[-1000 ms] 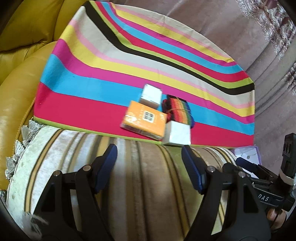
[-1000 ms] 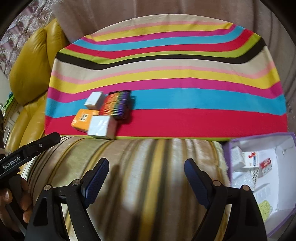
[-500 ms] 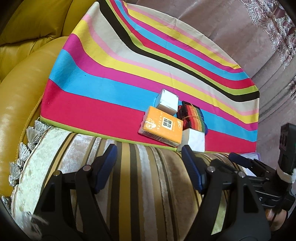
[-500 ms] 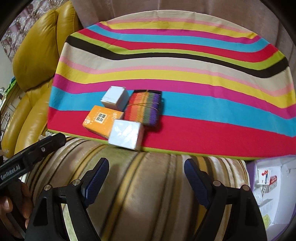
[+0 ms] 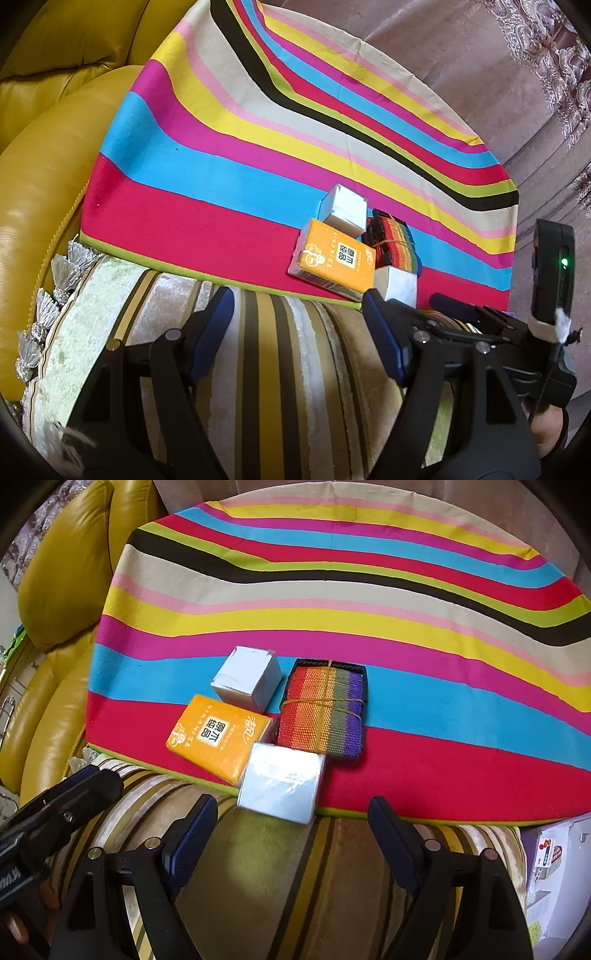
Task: Organize objects
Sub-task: 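Grasp the white cube with the right gripper while the left grasps the orange tissue packet, then carry the white cube and orange packet over the open white box, then release the cube and packet into the white box by opening both grippers, then withdraw both grippers from the white box back over the cloth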
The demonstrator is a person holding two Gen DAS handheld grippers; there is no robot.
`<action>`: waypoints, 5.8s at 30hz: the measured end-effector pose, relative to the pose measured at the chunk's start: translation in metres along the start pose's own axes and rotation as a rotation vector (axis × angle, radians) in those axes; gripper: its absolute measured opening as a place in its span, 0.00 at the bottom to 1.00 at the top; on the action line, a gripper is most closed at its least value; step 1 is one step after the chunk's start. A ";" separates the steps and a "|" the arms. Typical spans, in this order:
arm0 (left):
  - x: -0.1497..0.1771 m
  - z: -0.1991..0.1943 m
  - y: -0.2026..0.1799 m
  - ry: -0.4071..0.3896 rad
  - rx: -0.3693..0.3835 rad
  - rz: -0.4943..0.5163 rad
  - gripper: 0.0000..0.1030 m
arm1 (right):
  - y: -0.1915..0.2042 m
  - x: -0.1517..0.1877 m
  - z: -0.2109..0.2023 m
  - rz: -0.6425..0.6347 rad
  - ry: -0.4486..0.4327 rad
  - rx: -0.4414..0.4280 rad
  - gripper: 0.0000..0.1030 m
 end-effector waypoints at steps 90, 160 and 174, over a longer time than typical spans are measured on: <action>-0.003 0.019 -0.099 0.049 -0.031 0.136 0.77 | -0.116 0.036 -0.083 0.182 -0.221 0.065 0.44; 0.086 0.022 -0.368 0.096 0.379 0.795 0.83 | -0.349 0.152 -0.167 0.699 -0.301 0.327 0.68; 0.053 0.007 -0.289 0.049 0.291 0.632 0.83 | -0.301 0.128 -0.158 0.578 -0.295 0.272 0.68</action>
Point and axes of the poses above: each gripper's, at about its wrist camera, not at the fingertips, and z roughly the way its jaws point, y to its left, x to its underside, the point moved 7 cm from there along z, roughly the way its jaws point, and after that the axes turned 9 degrees about z, right-handed, at the moved point
